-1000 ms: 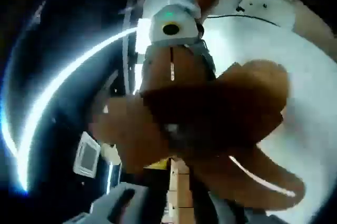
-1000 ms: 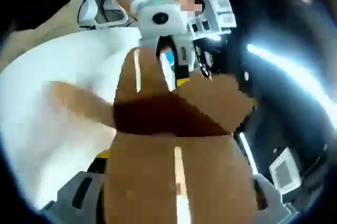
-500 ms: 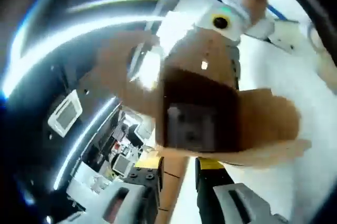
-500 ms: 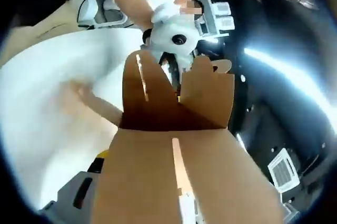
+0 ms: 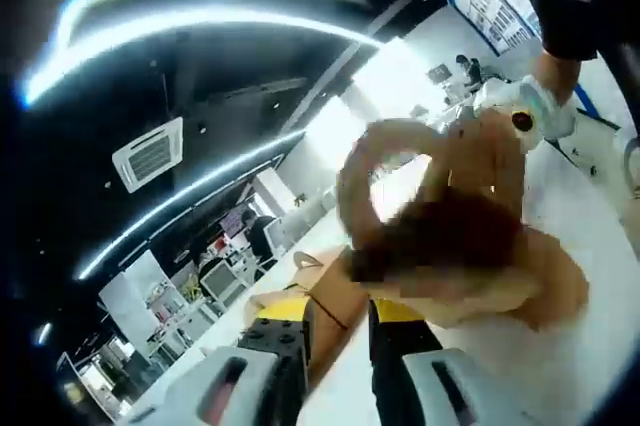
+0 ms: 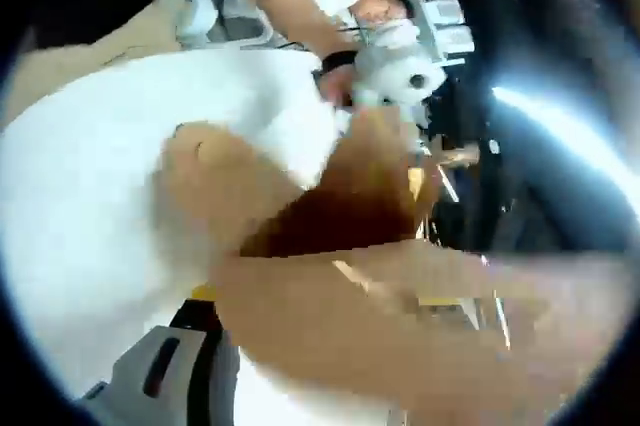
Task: Pick up one paper box from the group, open the paper box, and remove the item inside
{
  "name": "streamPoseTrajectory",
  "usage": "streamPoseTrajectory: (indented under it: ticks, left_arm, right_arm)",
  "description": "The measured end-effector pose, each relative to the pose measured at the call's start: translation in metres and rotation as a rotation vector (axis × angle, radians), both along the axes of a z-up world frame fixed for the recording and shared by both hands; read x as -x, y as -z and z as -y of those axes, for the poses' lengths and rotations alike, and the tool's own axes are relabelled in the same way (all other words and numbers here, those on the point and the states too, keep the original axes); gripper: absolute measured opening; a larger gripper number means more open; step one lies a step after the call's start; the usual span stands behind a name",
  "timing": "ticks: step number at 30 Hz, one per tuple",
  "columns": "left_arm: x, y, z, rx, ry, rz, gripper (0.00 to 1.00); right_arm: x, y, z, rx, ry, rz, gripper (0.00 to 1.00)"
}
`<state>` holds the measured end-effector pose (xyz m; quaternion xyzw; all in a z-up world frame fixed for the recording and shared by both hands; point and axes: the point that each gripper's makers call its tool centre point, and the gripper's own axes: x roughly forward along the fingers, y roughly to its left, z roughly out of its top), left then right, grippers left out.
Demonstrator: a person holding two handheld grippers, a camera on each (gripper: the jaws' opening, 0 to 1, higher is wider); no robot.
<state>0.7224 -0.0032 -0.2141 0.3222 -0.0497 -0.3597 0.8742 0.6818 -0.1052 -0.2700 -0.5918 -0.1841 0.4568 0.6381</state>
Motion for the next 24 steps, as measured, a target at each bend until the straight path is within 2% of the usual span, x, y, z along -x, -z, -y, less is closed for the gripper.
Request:
streamPoseTrajectory:
  ticks: [1, 2, 7, 9, 11, 13, 15, 17, 19, 21, 22, 24]
  left_arm:
    - [0.000, 0.000, -0.001, -0.004, -0.004, 0.001, 0.24]
    - [0.000, 0.000, -0.002, -0.006, -0.006, 0.001, 0.25]
    - [0.002, 0.002, -0.003, -0.002, 0.004, -0.015, 0.26]
    - [0.003, 0.010, -0.003, -0.048, 0.020, -0.024, 0.30]
    - [0.007, 0.025, 0.002, -0.131, 0.068, -0.038, 0.37]
    - [0.010, 0.031, 0.007, -0.156, 0.094, -0.041, 0.46]
    - [0.014, 0.036, 0.013, -0.181, 0.144, -0.027, 0.55]
    - [0.017, 0.033, 0.023, -0.191, 0.175, 0.004, 0.62]
    - [0.012, 0.030, 0.024, -0.238, 0.165, 0.057, 0.67]
    - [0.015, 0.030, 0.029, -0.263, 0.200, 0.086, 0.72]
    - [0.015, 0.030, 0.031, -0.298, 0.212, 0.109, 0.72]
    - [0.018, 0.029, 0.036, -0.312, 0.248, 0.132, 0.73]
  right_arm:
    - [-0.001, -0.009, 0.001, -0.039, 0.006, -0.012, 0.66]
    - [-0.003, -0.014, 0.003, -0.046, 0.012, 0.005, 0.66]
    - [0.000, -0.016, 0.002, -0.058, 0.005, -0.019, 0.66]
    - [0.000, -0.016, 0.002, -0.070, 0.001, -0.032, 0.66]
    - [0.000, -0.020, 0.001, -0.086, -0.001, -0.037, 0.66]
    - [0.000, -0.025, 0.000, -0.106, -0.002, -0.044, 0.66]
    - [-0.001, -0.031, 0.000, -0.134, 0.000, -0.058, 0.66]
    - [-0.001, -0.036, 0.000, -0.155, -0.003, -0.073, 0.66]
    - [0.000, -0.037, 0.000, -0.159, -0.018, -0.089, 0.66]
    - [0.001, -0.038, 0.000, -0.160, -0.035, -0.102, 0.66]
    - [0.001, -0.039, 0.000, -0.146, -0.042, -0.094, 0.66]
    - [0.002, -0.044, 0.000, -0.139, -0.058, -0.103, 0.66]
